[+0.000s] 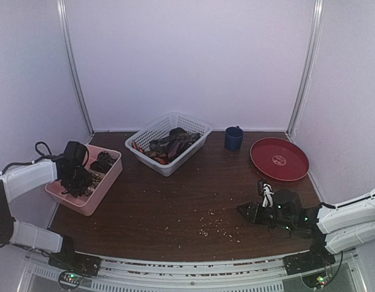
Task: Roll the ties
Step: Place the tie in the storage box.
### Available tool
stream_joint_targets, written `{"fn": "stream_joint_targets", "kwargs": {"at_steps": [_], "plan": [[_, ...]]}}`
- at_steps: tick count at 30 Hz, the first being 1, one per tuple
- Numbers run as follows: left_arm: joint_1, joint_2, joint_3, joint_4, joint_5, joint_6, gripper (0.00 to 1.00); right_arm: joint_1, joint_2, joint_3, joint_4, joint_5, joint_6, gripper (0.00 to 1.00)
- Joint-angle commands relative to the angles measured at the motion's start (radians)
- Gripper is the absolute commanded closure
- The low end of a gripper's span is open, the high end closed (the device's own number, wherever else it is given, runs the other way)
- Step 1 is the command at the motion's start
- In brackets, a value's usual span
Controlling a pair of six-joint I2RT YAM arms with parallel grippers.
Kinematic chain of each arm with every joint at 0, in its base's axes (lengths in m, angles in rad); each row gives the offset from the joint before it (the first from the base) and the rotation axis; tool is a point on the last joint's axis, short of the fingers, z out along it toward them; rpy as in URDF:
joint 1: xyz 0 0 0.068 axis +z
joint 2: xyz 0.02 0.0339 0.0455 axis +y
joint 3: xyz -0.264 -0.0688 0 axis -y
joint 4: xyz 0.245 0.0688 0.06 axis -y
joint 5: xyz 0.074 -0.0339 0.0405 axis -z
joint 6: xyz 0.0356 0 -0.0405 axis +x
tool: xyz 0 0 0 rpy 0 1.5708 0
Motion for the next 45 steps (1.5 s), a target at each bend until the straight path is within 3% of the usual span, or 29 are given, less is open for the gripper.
{"fn": "stream_joint_targets", "kwargs": {"at_steps": [1, 12, 27, 45], "plan": [[-0.005, 0.034, 0.018, -0.123, -0.016, -0.03, 0.99, -0.002, 0.002, 0.001, 0.023, 0.006, 0.007, 0.69], [-0.02, 0.232, 0.038, -0.064, -0.039, -0.049, 0.97, -0.002, -0.022, -0.004, 0.015, 0.008, 0.007, 0.69], [-0.063, 0.34, 0.018, -0.029, -0.068, -0.092, 0.96, -0.002, -0.022, 0.001, 0.001, 0.015, -0.002, 0.69], [-0.093, 0.3, 0.12, -0.158, -0.07, -0.109, 0.71, -0.002, -0.046, 0.001, -0.015, 0.024, -0.002, 0.69]]}}
